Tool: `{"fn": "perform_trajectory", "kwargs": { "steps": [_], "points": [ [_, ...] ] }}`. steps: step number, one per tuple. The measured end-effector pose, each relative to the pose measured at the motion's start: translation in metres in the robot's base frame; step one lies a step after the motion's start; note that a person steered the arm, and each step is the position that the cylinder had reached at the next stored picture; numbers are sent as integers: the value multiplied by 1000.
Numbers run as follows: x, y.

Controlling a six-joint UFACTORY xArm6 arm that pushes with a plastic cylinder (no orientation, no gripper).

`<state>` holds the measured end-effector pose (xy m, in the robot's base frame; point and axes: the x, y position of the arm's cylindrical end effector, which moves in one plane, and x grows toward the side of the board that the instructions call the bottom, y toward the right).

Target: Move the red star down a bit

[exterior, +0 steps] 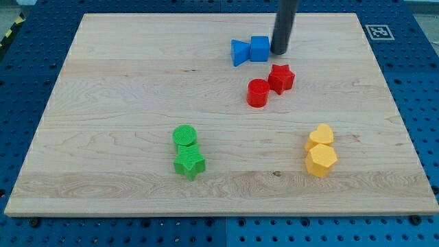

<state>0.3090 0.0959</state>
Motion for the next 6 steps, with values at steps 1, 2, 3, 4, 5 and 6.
{"fn": "perform_trajectory", "kwargs": {
  "steps": [1, 2, 3, 4, 5, 6],
  "points": [
    [0, -32],
    [0, -39],
    [1, -19],
    [8, 20],
    [39, 30],
    [59, 23]
  ]
}}
